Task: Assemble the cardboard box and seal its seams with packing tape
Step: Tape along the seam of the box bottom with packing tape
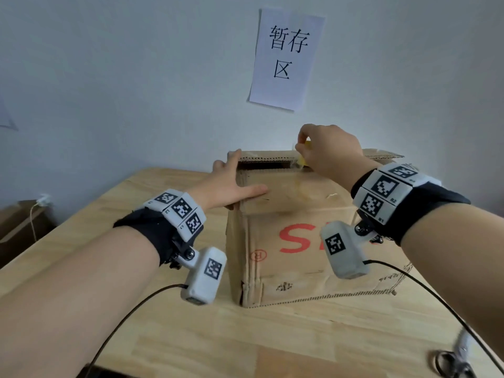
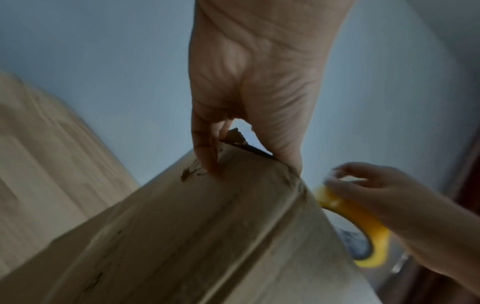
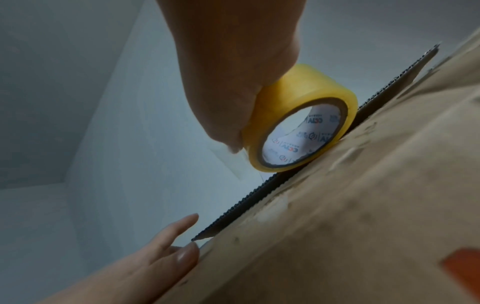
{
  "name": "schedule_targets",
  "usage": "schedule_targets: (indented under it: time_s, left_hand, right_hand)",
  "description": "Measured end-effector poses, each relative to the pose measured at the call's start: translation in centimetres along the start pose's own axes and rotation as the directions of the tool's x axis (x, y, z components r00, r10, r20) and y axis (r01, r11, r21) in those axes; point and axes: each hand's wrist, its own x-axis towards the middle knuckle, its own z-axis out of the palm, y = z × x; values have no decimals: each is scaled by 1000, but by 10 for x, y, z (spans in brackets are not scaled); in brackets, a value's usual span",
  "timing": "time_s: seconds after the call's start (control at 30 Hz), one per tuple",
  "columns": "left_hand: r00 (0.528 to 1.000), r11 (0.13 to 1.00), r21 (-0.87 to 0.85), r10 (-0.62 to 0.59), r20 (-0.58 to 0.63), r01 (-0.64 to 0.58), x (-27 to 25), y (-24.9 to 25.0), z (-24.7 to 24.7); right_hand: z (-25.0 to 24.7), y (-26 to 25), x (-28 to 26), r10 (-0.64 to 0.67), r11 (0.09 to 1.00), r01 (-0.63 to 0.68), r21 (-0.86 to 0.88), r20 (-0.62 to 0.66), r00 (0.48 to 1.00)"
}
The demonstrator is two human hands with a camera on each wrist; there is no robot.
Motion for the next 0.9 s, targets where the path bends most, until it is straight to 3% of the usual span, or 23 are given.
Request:
schedule_targets:
  time_s: [0.1,0.23,0.37,0.7,0.9]
  left_hand:
    - [1000,1000,-12,22,19,-22,-3,14,8]
    - [997,997,59,-40,-62,44,7,18,3]
    - [994,1000,-15,8,105,-6,14,15,9]
    - [987,986,-136,114,115,-98,4,20,30]
    - [992,988,-140,79,98,-64,6,28,33]
  right_hand:
    - [-4,11,-8,19,1000,-19,4,-1,1000]
    - [-6,20,-17,31,998,-32,47,20,999]
    - [-7,24,-22,3,999,-4,48,26,1000]
    - [-19,22,-19,-35,998,36,53,-12,999]
    - [-21,26,-20,-13,999,15,51,-38,999]
